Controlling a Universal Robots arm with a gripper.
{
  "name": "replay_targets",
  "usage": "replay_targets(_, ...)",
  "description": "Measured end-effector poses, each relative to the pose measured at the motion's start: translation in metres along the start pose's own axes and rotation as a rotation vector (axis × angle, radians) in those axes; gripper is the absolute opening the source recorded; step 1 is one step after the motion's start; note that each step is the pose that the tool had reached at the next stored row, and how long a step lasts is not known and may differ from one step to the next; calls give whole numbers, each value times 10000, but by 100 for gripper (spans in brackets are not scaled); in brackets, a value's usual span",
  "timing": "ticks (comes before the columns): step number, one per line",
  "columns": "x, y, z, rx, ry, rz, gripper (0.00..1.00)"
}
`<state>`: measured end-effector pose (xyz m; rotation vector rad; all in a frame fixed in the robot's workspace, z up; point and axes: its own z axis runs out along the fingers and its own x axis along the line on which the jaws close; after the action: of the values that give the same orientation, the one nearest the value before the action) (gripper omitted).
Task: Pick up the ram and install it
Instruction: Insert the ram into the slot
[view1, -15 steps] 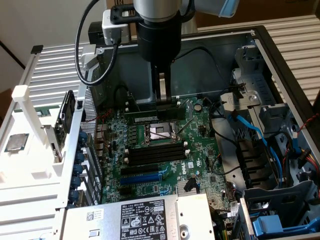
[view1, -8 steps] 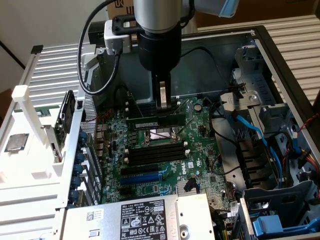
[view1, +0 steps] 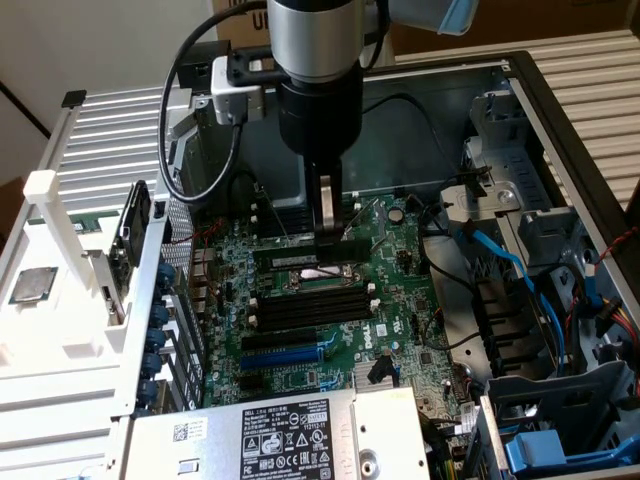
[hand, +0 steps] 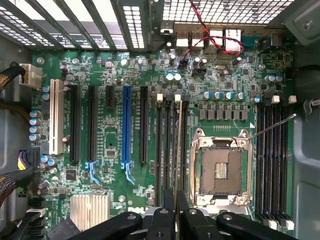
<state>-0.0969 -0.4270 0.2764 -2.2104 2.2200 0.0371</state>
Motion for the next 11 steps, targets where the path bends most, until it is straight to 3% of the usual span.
replay_targets(4,5,0,19,1,88,-5,13)
replay_targets(11,57,-11,25,0,99,-116,13)
